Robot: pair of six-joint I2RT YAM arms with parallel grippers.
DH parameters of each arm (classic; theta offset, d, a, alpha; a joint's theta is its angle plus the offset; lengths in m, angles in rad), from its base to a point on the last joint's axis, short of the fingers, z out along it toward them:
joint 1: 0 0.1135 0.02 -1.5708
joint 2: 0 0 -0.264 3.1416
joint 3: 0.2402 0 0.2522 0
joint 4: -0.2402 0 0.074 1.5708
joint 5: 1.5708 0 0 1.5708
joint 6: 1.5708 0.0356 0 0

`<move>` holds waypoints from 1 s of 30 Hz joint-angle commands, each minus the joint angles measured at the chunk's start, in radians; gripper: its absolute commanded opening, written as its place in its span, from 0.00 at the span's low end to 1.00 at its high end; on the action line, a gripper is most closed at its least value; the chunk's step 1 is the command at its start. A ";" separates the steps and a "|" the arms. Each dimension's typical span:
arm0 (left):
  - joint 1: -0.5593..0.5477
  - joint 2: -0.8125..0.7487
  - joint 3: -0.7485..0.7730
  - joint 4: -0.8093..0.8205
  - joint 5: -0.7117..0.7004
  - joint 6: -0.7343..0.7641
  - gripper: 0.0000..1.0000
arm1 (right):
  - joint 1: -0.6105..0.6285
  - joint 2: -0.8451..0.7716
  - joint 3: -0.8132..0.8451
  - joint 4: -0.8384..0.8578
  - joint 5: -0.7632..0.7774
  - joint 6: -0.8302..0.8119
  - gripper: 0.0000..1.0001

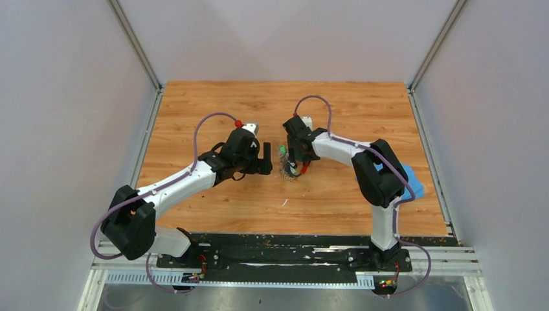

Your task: Remove the keys from the keyring

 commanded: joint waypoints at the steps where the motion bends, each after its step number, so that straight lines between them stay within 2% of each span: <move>1: 0.016 -0.003 0.016 0.012 -0.003 -0.002 1.00 | 0.048 0.067 0.011 -0.078 0.082 0.018 0.59; 3: 0.024 -0.015 0.001 0.004 0.004 -0.012 1.00 | 0.057 0.057 -0.012 -0.074 0.068 0.041 0.43; 6: 0.044 -0.045 -0.036 0.023 0.054 -0.042 0.99 | 0.078 0.009 -0.038 -0.069 0.058 0.064 0.24; 10: 0.055 -0.056 -0.053 0.036 0.114 -0.072 0.96 | 0.085 -0.070 -0.059 -0.066 0.056 0.074 0.02; 11: 0.055 -0.056 -0.057 0.041 0.124 -0.080 0.96 | 0.086 -0.100 -0.061 -0.064 0.049 0.076 0.01; 20: 0.058 -0.010 -0.118 0.181 0.240 -0.184 0.88 | 0.105 -0.244 -0.095 -0.070 0.015 0.079 0.02; 23: 0.055 0.057 -0.067 0.201 0.259 -0.184 0.83 | 0.047 -0.272 -0.161 -0.072 -0.023 0.089 0.16; 26: 0.024 0.178 0.051 0.137 0.212 -0.161 0.76 | -0.023 -0.327 -0.238 -0.054 -0.056 0.083 0.32; 28: -0.031 0.236 0.142 0.072 0.132 -0.140 0.72 | -0.066 -0.382 -0.282 -0.051 -0.065 0.078 0.39; 30: -0.102 0.288 0.249 -0.004 0.002 -0.120 0.71 | -0.112 -0.432 -0.321 -0.048 -0.094 0.079 0.41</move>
